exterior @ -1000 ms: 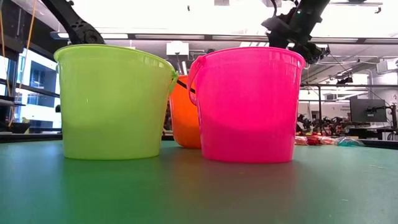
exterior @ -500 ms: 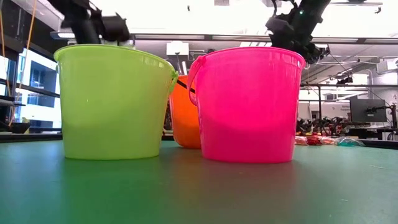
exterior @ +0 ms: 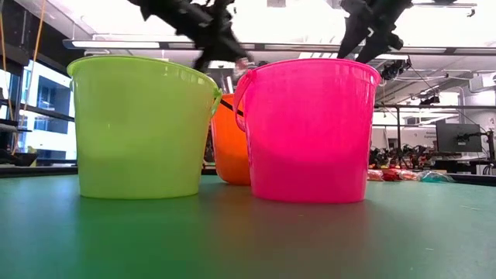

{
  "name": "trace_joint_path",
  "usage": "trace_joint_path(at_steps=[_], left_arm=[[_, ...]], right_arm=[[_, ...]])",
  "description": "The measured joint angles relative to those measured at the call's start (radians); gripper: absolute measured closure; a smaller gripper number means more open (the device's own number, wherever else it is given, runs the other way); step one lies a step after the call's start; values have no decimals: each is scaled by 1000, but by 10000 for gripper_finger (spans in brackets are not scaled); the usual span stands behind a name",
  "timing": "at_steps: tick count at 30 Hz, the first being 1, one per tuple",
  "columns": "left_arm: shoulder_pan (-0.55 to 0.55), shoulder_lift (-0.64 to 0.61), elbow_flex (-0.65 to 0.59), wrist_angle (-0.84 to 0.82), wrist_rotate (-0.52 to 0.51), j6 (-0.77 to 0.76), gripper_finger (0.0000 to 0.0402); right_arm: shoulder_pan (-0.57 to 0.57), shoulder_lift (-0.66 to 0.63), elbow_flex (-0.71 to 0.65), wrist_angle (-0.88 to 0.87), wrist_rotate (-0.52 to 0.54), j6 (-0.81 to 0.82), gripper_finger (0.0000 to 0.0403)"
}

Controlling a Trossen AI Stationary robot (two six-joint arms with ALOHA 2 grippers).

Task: Sort candy by brand, put in halloween buckets
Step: Put the orange gummy into the orange bucket

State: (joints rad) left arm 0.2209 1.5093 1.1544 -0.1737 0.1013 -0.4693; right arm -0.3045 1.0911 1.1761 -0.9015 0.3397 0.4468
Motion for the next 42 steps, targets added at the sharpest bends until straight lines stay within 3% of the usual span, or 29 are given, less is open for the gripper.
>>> trace_joint_path(at_steps=[4,8,15,19,23,27,30,34,42], left_arm=[[-37,97,80,-23,-8,63,376],[-40,146,129,-86,-12,118,329],[-11,143,182,-201,18,169,216],[42,104,197,-301,17,186,174],[115,32,188,-434,-22,193,162],[172,-76,81,-355,-47,177,161],[188,-151,-14,-260,-35,114,161],[185,-235,-107,-165,-32,54,161],[154,-304,-161,-178,-32,24,161]], right_arm=[[-12,-24,1,0,-11,0,124],[-12,-25,1,0,-36,-3,124],[-18,-25,1,-19,-39,-3,124],[-46,-11,1,-78,-46,67,124],[-120,29,-43,-150,-111,167,124],[-244,90,-152,-69,-173,125,124],[-349,179,-203,13,-245,-15,124],[-437,341,-183,46,-243,-245,124],[-475,589,-128,71,-307,-437,124]])
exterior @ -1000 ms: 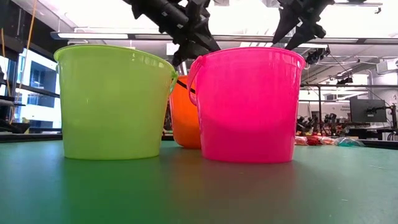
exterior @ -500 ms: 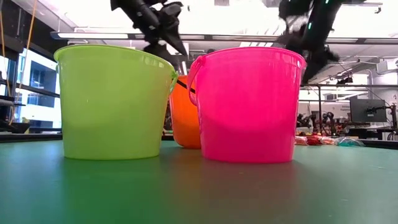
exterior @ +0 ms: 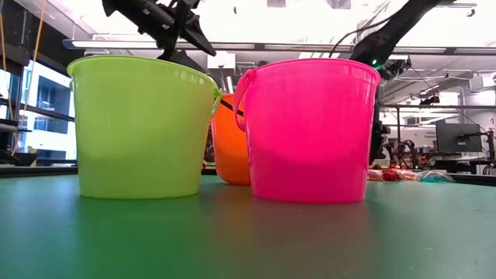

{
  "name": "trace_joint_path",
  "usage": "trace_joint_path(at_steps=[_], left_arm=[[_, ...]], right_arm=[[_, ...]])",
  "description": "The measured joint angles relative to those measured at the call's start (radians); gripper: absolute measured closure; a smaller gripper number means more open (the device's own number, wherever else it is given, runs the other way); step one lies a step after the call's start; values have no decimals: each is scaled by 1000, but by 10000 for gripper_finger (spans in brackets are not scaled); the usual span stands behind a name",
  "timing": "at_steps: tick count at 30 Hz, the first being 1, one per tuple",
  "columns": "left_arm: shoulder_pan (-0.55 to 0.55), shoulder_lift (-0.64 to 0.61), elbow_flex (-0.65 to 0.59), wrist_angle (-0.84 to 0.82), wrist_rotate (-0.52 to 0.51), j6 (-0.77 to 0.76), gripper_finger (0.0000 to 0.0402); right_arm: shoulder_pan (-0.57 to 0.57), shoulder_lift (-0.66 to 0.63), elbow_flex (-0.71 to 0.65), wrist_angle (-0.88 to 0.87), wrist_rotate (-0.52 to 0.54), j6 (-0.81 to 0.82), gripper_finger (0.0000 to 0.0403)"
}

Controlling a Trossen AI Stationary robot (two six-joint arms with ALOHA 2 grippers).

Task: Sort candy by brand, put in halloween buckets
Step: Put the orange gummy into the orange bucket

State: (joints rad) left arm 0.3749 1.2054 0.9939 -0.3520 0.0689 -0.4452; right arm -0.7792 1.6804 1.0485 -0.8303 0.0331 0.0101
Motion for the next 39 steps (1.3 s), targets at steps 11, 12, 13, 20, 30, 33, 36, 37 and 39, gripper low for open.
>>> trace_joint_path(at_steps=[11,12,13,20,30,33,36,37,39], left_arm=[[-35,-77,0,14,-84,11,161],[-32,-95,0,14,-99,17,161],[-26,-114,0,13,-112,26,161],[28,-255,0,13,-183,41,161],[80,-391,0,10,-274,90,161],[91,-382,0,9,-289,99,161],[97,-356,0,9,-289,95,161],[97,-346,0,8,-289,92,161],[97,-327,0,12,-284,91,161]], right_arm=[[8,48,2,3,-8,6,294],[8,42,2,0,-8,8,324],[7,34,2,-3,-9,8,355],[8,-65,2,-16,-15,8,380],[159,-372,34,210,-337,219,400],[290,-389,36,426,-371,299,401],[404,-353,36,583,-351,330,401],[433,-334,36,623,-337,334,400],[479,-296,35,666,-313,333,398]])
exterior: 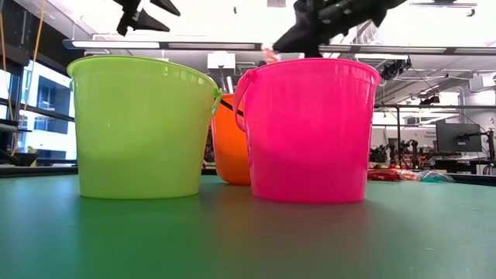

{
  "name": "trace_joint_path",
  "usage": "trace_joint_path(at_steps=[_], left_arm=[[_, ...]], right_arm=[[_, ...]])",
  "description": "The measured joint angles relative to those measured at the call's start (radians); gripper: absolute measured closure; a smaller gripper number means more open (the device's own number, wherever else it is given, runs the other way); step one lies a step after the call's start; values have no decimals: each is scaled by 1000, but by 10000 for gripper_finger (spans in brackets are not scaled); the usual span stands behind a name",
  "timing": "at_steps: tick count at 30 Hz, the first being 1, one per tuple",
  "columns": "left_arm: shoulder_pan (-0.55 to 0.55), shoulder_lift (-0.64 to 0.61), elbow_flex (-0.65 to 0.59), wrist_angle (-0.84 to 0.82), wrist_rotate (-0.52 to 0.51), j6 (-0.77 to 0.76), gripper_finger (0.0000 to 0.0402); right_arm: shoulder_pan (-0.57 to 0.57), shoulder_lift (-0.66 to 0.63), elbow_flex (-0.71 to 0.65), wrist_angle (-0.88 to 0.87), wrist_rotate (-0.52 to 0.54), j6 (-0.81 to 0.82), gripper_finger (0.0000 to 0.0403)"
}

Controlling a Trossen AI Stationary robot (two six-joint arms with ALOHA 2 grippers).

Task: Sort candy by brand, put in halloween buckets
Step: Put the orange gummy into the orange bucket

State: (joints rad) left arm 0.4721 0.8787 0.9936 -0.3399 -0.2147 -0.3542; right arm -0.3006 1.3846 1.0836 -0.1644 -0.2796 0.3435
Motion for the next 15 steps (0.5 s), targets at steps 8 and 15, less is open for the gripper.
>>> trace_joint_path(at_steps=[8,15], left_arm=[[-10,23,0,23,29,24,161],[-10,23,0,25,29,43,161]], right_arm=[[44,109,0,-23,59,50,317],[38,103,71,-161,-76,20,180]])
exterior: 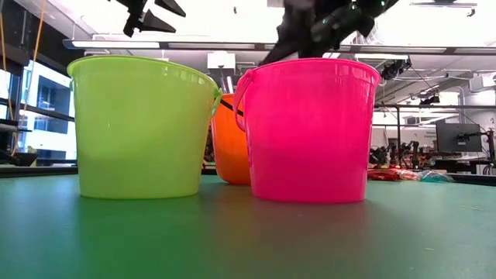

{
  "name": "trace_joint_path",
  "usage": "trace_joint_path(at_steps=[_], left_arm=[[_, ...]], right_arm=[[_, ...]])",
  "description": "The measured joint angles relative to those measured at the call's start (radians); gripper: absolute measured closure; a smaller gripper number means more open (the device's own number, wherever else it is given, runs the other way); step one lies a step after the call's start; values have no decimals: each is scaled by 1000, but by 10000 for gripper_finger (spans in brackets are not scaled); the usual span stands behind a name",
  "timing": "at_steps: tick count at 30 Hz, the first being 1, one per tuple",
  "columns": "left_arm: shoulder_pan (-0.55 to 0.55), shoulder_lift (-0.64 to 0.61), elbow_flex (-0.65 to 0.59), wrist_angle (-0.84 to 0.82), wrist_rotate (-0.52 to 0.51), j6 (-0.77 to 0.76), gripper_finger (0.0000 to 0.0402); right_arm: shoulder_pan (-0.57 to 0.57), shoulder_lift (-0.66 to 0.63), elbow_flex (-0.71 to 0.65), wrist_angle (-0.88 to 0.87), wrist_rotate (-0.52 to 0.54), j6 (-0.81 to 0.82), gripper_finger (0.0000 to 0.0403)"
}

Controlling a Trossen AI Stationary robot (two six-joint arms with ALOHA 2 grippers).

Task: Sort candy by brand, put in halloween buckets
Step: Put the orange gummy into the orange bucket

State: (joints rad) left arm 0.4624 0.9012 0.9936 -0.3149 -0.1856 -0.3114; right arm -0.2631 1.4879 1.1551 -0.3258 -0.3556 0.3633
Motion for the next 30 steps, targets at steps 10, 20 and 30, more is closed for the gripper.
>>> trace_joint_path(at_steps=[10,20,30], left_arm=[[6,0,0,-8,-5,-47,161],[9,0,0,-10,0,-52,161],[9,0,0,-10,0,-53,161]], right_arm=[[111,-145,183,-1033,-46,92,155],[537,-349,-315,-744,-292,920,155],[871,-362,-534,-432,-335,1344,155]])
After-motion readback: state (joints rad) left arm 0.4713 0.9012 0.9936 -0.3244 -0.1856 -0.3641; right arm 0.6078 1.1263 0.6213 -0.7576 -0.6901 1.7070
